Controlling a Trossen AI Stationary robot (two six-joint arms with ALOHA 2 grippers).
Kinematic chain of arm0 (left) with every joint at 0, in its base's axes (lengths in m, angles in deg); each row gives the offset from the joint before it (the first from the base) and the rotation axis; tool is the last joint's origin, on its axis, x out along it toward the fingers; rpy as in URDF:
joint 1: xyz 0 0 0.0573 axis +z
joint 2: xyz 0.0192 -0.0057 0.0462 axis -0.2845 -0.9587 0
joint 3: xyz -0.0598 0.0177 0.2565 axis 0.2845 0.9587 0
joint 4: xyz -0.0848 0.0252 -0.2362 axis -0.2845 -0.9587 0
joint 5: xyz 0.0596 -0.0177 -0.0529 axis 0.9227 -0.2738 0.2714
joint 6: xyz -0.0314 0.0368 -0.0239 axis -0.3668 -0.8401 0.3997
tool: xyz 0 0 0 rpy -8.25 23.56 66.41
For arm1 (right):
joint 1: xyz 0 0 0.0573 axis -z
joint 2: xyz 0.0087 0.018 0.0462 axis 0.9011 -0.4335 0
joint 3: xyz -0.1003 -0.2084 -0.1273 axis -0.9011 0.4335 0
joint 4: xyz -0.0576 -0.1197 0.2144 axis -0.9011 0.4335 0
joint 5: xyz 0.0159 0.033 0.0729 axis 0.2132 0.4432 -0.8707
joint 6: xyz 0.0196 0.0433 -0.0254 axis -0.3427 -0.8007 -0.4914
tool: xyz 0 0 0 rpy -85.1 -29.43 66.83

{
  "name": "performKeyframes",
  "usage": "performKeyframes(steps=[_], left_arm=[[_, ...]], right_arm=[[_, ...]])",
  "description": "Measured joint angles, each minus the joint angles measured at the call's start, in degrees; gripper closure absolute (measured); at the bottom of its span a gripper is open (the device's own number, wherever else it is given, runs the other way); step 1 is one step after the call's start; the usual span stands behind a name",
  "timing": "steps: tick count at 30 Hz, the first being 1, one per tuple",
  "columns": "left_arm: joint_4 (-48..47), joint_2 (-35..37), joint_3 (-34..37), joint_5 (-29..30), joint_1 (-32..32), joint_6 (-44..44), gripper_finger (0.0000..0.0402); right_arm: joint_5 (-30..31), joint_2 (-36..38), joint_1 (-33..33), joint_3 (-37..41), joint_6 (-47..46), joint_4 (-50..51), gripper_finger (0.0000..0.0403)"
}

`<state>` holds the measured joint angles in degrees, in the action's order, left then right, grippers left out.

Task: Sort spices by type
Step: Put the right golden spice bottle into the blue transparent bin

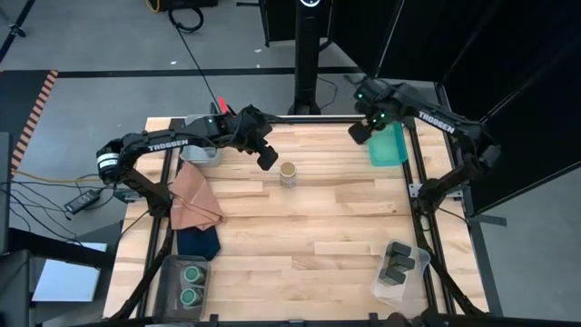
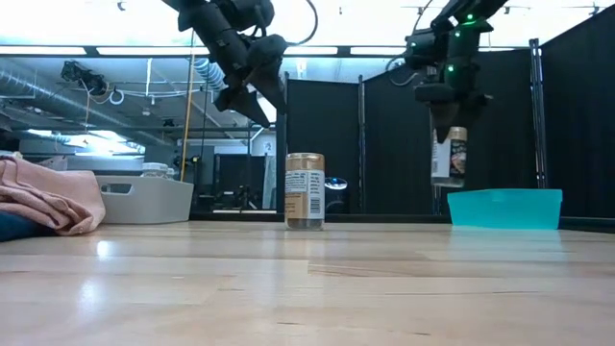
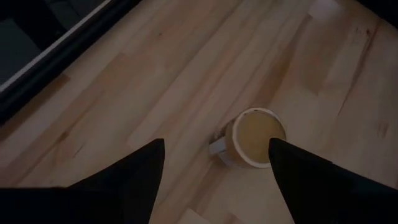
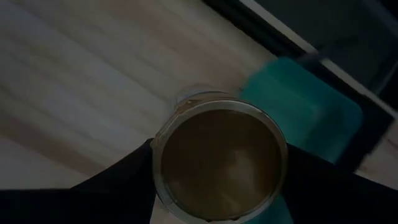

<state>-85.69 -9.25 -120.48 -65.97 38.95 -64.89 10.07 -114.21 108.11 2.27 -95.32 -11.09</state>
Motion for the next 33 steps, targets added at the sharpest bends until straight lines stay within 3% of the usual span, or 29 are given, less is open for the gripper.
performKeyframes(steps=[11, 22, 33], left_arm=[[-0.1, 0.0, 0.0, -0.4, 2.4, -6.8, 0.0108], [-0.1, 0.0, 0.0, -0.4, 5.1, -8.1, 0.0108], [0.1, 0.0, 0.0, -0.4, 5.4, -8.4, 0.0108]], right_arm=[[1.5, 0.3, 7.9, 0.0, -0.6, 0.8, 0.0121], [2.7, -1.0, 15.0, 0.0, -0.8, -1.7, 0.0121], [2.6, -8.5, 15.6, 0.0, -0.8, -4.4, 0.0120]])
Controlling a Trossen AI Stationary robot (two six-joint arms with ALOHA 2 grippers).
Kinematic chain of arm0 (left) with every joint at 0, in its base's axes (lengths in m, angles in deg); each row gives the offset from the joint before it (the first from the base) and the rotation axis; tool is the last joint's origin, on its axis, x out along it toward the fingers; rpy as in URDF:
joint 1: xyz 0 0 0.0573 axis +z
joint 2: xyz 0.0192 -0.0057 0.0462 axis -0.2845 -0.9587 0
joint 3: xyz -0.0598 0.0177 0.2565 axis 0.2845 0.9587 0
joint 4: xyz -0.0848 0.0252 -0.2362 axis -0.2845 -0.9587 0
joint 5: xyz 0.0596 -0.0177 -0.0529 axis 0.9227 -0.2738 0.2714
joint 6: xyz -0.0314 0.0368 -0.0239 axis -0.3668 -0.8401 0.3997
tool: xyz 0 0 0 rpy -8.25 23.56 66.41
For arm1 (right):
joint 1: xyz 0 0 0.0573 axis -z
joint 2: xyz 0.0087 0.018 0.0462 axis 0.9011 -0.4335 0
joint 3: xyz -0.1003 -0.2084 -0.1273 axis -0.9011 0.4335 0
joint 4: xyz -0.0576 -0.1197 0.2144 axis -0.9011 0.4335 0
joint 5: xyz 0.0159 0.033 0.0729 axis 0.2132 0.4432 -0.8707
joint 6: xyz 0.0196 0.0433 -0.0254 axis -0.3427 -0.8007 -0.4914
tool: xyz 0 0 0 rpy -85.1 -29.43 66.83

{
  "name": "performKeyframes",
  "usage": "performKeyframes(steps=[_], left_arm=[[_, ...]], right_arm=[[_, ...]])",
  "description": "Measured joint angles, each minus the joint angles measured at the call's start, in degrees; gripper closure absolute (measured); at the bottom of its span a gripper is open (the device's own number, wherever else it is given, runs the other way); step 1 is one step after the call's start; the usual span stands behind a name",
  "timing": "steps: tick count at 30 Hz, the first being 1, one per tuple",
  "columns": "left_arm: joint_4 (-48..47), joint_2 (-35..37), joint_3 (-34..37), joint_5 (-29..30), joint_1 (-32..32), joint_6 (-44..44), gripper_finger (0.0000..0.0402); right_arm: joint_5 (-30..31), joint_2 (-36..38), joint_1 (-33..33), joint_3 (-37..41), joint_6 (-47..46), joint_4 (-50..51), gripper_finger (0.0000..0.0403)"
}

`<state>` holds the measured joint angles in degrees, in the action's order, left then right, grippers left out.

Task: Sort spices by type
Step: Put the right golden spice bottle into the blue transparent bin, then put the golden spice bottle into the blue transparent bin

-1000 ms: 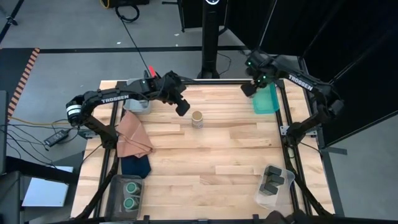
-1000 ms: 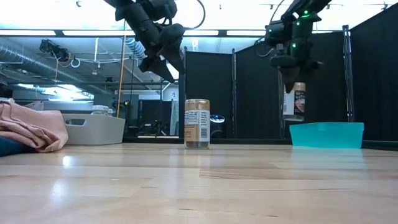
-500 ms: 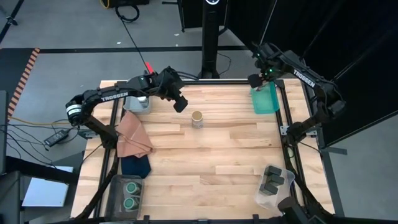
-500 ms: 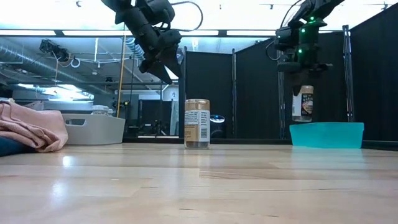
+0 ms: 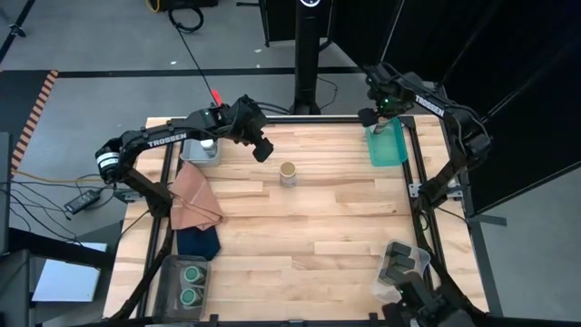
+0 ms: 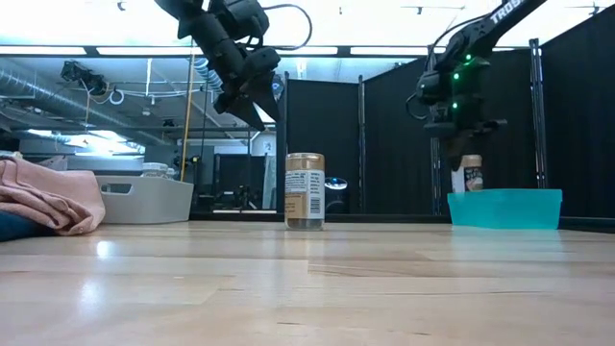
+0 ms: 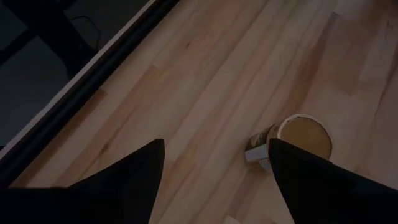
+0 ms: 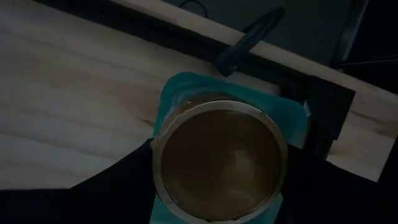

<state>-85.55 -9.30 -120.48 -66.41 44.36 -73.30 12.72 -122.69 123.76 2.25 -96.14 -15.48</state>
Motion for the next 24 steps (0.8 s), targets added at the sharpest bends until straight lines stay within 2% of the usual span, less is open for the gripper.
performKeyframes(steps=[8, 17, 24], left_arm=[[0.1, 0.0, 0.0, 0.0, 0.0, 0.0, 0.0108], [0.1, 0.0, 0.0, 0.3, 0.0, 0.0, 0.0108], [0.5, 0.0, 0.0, 0.4, 0.0, 0.0, 0.0108]], right_arm=[[-0.1, -2.7, 0.1, 0.0, 0.1, -0.3, 0.0116], [0.2, -2.8, 0.1, 0.0, 0.4, -0.5, 0.0081], [0.5, -2.7, 0.1, 0.0, 0.5, -0.5, 0.0083]])
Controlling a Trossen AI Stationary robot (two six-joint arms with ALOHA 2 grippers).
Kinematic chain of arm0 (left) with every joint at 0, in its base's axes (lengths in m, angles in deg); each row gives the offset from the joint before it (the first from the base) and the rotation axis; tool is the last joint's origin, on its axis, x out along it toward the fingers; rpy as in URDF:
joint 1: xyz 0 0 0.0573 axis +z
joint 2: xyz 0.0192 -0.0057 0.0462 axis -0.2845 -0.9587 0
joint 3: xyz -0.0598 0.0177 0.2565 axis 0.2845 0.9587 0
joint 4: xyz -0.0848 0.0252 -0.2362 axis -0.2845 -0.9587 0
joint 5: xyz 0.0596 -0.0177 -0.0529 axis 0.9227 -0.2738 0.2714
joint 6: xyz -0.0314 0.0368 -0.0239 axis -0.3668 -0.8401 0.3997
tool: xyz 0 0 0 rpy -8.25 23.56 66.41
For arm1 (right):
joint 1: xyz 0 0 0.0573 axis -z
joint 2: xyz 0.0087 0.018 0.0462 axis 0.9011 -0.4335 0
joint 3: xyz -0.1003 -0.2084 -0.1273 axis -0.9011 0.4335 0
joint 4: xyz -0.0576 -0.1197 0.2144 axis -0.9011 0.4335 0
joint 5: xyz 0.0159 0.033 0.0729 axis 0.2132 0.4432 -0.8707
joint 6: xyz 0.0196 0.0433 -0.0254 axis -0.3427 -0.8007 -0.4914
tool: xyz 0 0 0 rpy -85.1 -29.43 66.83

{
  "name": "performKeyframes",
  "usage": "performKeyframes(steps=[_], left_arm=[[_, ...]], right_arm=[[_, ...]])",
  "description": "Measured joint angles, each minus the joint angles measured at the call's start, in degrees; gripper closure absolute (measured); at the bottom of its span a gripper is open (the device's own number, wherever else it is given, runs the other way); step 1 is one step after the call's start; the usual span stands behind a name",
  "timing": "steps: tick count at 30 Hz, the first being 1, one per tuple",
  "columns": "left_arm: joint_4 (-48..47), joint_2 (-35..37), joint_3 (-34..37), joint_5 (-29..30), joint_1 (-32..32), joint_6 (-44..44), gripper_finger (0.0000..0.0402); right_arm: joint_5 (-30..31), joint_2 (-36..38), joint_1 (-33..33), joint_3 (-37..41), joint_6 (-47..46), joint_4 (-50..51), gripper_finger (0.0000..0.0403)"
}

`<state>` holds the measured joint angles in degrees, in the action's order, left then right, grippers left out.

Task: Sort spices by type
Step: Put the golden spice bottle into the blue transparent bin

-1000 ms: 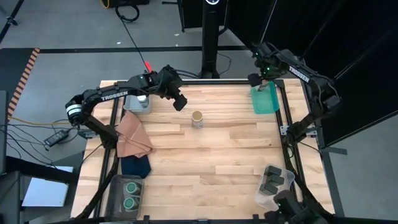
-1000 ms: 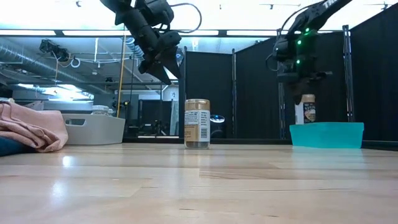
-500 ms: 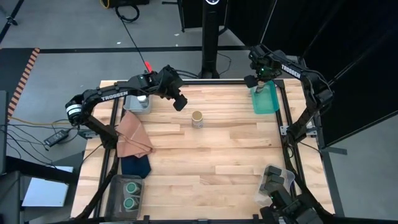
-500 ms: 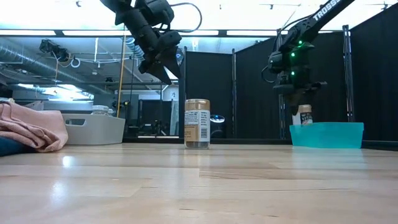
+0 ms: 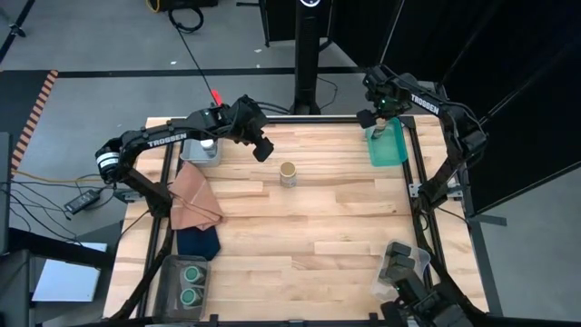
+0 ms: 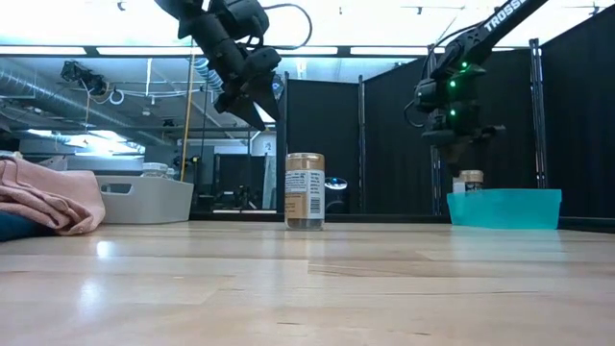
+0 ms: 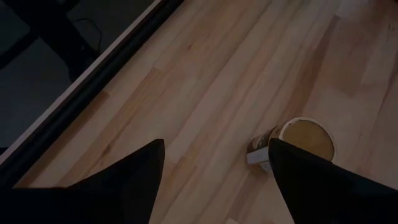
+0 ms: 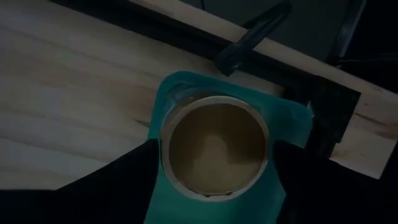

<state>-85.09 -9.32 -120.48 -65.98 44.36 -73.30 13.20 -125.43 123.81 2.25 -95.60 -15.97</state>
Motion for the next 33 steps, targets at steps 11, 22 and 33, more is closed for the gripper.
performKeyframes(steps=[11, 22, 33], left_arm=[[1.1, 0.0, 0.0, 0.0, 0.0, 0.0, 0.0108], [-1.0, 0.0, 0.0, 0.0, 0.0, -1.3, 0.0108], [-8.0, 0.0, 0.0, 0.0, 1.1, -1.1, 0.0108]], right_arm=[[-2.5, 6.0, -0.6, -10.3, 3.4, 0.8, 0.0088], [-12.6, 7.8, -23.6, -12.8, 10.6, -13.2, 0.0074], [-9.8, 7.7, -40.0, -8.4, 17.1, -28.1, 0.0071]])
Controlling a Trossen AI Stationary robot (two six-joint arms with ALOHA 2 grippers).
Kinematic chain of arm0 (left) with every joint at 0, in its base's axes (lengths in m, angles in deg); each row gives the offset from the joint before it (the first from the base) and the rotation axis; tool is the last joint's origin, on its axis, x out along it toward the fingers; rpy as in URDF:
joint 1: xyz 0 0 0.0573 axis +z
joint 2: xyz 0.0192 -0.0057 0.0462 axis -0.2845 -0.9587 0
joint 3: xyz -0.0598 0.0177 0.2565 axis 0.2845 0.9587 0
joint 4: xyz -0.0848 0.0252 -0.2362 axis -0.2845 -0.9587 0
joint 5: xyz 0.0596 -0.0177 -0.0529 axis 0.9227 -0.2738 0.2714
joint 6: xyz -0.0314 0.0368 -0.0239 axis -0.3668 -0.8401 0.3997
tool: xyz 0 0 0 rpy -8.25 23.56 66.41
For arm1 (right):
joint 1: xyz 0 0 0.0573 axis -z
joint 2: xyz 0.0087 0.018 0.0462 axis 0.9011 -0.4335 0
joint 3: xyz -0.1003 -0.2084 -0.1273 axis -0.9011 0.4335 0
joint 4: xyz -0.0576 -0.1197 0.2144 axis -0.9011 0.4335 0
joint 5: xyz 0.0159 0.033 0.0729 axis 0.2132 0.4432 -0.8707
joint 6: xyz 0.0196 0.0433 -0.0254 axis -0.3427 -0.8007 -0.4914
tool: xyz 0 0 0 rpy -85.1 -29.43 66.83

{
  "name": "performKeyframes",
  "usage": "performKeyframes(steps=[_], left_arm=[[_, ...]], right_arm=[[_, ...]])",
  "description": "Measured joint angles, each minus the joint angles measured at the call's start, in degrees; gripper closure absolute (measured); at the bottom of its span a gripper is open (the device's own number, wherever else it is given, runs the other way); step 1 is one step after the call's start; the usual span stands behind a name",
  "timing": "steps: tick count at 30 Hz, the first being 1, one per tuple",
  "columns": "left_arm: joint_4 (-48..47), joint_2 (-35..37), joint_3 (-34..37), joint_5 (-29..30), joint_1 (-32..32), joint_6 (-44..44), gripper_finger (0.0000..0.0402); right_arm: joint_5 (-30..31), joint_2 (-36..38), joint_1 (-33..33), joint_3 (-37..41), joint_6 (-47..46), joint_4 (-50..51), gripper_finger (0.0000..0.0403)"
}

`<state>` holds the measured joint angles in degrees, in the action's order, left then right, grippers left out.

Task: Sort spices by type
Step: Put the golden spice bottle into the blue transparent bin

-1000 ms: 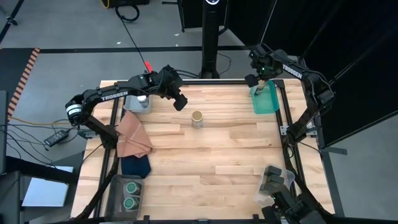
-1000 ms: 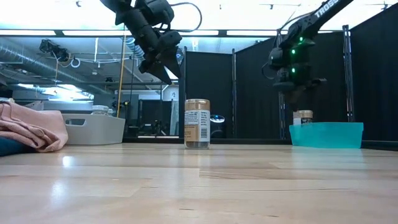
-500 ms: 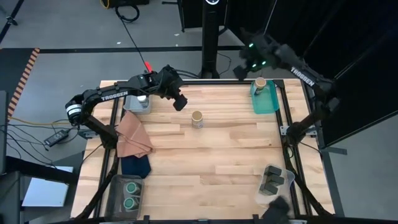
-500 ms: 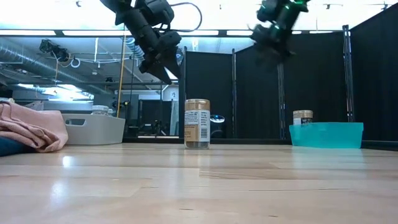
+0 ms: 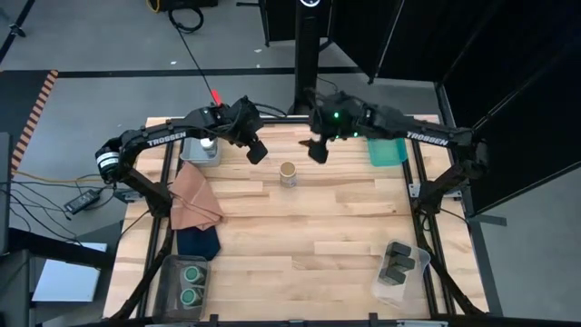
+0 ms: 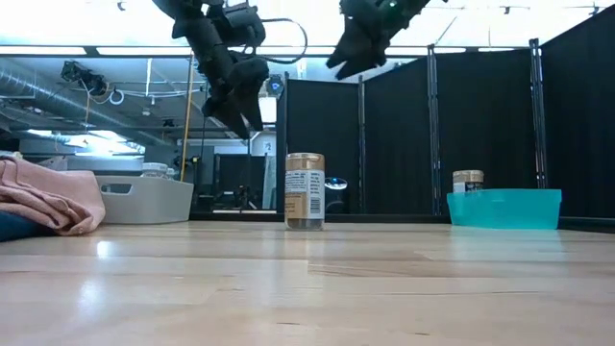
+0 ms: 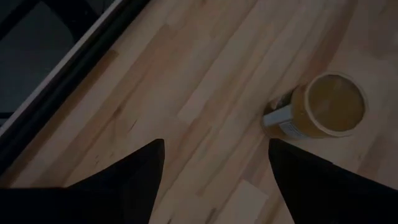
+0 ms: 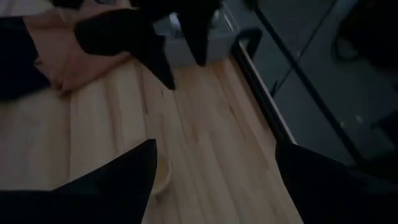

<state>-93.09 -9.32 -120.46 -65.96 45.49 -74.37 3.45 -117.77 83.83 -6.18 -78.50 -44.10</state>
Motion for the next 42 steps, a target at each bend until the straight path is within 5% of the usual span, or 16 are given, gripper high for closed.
performKeyframes(steps=[13, 22, 32, 42], left_arm=[[-0.5, 0.0, 0.0, 0.0, 1.0, -0.2, 0.0108], [-2.3, 0.0, 0.0, -0.1, 1.1, -0.9, 0.0108], [-2.1, 0.0, 0.0, -0.5, 1.1, -1.6, 0.0108], [-1.6, 0.0, 0.0, -0.5, 1.1, -1.7, 0.0108]], right_arm=[[0.4, -4.7, -4.4, 8.3, 2.4, -18.1, 0.0068], [-1.0, -14.3, -6.9, 5.6, 1.9, -19.1, 0.0062], [-0.3, -16.7, -6.9, 4.8, 0.8, -15.5, 0.0008], [-0.9, -16.9, -7.0, 5.7, -0.3, -13.4, 0.0022]])
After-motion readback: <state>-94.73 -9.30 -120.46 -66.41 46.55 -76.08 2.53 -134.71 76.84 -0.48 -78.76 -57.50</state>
